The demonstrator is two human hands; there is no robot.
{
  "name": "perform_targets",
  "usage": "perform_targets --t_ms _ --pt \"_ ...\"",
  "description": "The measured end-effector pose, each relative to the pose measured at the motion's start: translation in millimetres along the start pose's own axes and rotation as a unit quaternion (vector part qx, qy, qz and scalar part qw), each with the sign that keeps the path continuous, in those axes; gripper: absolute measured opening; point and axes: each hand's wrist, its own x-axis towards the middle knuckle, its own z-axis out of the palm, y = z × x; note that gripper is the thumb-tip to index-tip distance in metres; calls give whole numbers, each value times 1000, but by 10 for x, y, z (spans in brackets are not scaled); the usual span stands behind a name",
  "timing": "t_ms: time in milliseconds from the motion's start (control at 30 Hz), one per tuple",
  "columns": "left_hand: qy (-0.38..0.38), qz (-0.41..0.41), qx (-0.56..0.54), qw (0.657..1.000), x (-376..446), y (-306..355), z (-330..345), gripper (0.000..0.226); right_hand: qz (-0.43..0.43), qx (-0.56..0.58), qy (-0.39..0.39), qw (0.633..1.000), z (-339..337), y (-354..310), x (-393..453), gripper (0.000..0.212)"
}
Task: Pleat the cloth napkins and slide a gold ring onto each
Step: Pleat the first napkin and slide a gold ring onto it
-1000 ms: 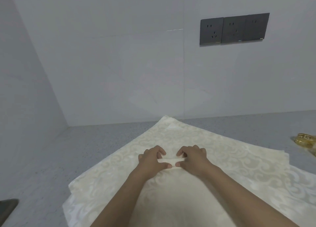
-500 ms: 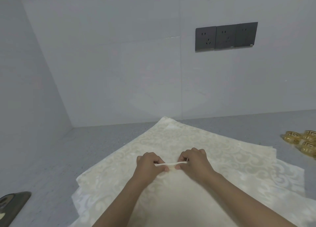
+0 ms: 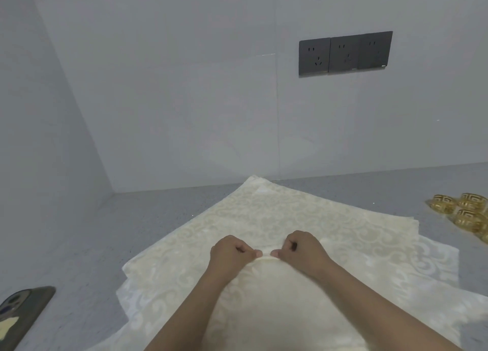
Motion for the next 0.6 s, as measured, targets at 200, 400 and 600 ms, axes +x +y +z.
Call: perform_targets --t_ms 200,400,600 --pt "4 7 128 992 89 88 -2 24 -38 -144 -28 988 -11 -60 70 26" --pt "-47 8 158 986 127 112 -46 35 -47 -224 -47 972 15 -118 137 36" --pt "-14 26 164 986 -2 229 -34 16 -106 -201 47 973 86 -69 20 14"
